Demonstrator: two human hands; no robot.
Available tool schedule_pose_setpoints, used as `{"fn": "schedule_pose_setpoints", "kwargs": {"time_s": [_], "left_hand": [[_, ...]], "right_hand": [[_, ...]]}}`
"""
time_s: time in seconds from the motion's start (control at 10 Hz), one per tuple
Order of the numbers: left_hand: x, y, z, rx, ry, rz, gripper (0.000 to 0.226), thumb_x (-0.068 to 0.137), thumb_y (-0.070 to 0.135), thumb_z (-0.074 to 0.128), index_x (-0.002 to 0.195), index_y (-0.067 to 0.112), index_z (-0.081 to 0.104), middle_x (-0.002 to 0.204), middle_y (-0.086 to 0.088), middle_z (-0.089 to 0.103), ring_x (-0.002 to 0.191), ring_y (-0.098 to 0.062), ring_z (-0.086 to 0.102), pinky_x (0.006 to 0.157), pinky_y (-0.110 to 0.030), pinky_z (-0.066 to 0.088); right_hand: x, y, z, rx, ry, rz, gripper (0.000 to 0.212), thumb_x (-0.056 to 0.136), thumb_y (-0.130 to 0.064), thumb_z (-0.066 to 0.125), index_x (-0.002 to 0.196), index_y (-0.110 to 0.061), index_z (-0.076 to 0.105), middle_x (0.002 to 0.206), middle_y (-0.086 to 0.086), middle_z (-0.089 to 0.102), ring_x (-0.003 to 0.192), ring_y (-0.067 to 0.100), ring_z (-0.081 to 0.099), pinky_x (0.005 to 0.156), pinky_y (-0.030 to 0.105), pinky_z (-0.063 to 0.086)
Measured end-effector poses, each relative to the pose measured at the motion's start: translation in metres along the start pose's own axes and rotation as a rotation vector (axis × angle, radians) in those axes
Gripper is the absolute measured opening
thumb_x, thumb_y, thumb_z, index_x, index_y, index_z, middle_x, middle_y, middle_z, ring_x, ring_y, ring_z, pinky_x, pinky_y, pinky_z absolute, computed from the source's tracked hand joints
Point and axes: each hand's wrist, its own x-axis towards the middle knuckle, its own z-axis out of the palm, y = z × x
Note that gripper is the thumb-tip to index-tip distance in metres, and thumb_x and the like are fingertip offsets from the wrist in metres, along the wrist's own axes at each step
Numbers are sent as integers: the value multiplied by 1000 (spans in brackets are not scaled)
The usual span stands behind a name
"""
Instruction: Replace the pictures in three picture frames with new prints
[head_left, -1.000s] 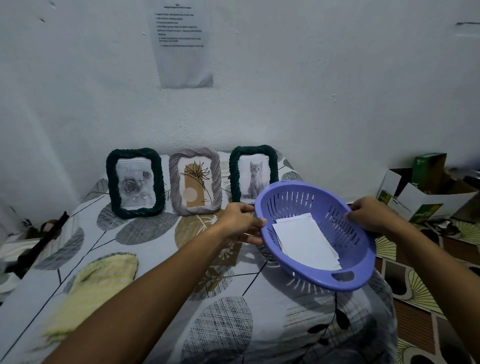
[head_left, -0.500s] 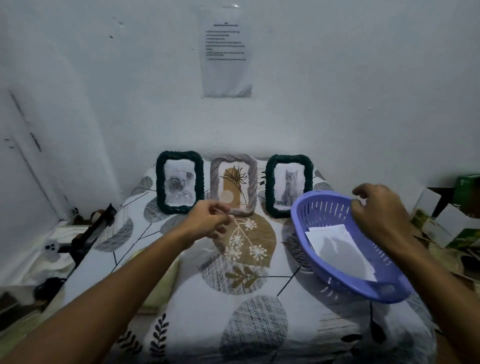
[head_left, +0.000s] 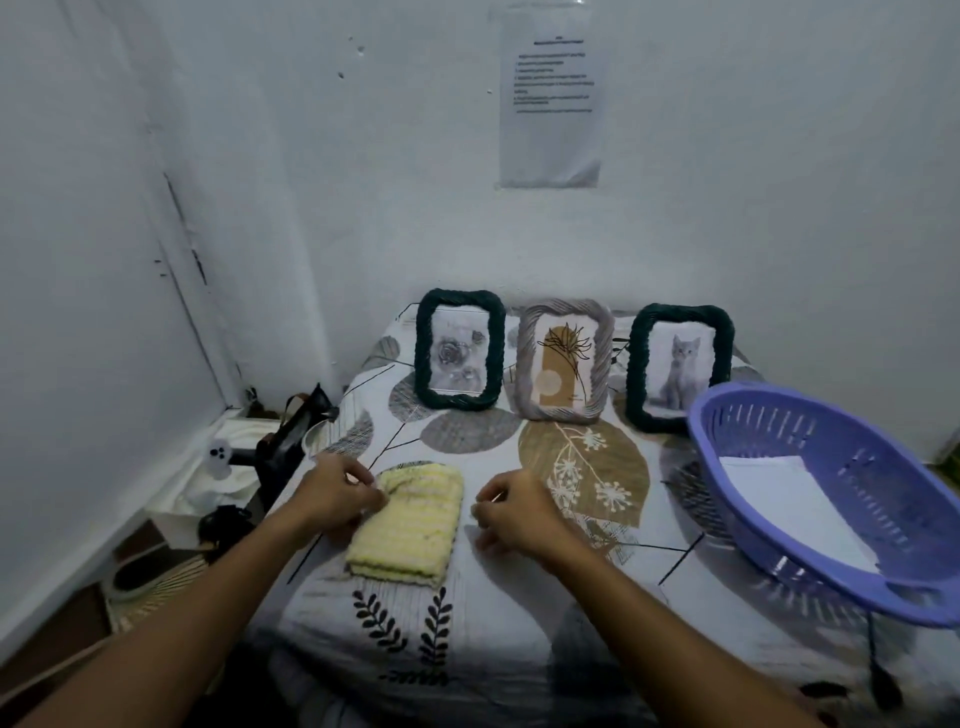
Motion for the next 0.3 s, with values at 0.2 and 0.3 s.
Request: {"fn": "schedule_pose_setpoints", "kwargs": {"time_s": [0.2, 0.3], "left_hand": [[-1, 3, 12, 34, 26, 29, 28, 67, 20, 85, 86, 13, 67, 83, -6, 67, 81, -22, 63, 68, -27, 45], [-6, -7, 5, -44, 61, 49, 21, 73, 20, 81, 86, 16, 66, 84, -6, 68, 76, -21, 65, 73, -34, 55]], "right_hand": [[10, -2, 29, -57, 29, 9, 13, 70, -7, 72, 62, -8, 62, 71, 18, 70, 68, 34, 70, 65, 48, 59], [7, -12, 9, 73, 63, -17, 6, 83, -5, 67, 81, 1, 65, 75, 18, 68, 63, 26, 68, 64, 44, 58]]}}
